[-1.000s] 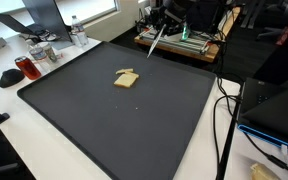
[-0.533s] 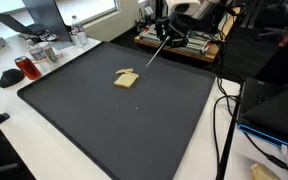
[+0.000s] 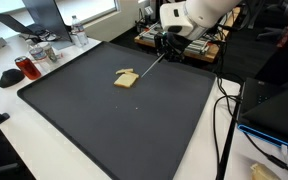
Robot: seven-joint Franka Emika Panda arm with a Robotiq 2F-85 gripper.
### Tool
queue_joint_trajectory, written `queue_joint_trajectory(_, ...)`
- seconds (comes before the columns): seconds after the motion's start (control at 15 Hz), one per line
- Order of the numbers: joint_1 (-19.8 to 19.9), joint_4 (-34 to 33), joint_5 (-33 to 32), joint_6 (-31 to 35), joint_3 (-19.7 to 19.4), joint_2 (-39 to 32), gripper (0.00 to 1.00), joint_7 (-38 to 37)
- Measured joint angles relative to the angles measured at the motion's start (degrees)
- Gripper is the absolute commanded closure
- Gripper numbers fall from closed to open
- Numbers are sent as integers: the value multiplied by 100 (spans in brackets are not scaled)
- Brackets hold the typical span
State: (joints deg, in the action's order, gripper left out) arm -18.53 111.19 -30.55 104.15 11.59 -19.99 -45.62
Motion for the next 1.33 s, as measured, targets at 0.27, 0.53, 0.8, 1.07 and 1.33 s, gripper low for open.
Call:
queue_joint_trajectory(0.27, -196, -317, -225, -80, -206, -334, 99, -252)
queue_joint_trajectory(0.53, -333, -708, -528, -255, -327, -616, 99, -233)
queue_joint_trajectory(0.8, -308, -1133, -573, -538, -416, -817, 99, 425)
queue_joint_trajectory(1.07, -90, -1406, -572, -613, -595, -834, 99, 1405)
queue_joint_trajectory(1.33, 270, -1464, -572, -318, -710, -833, 99, 2446)
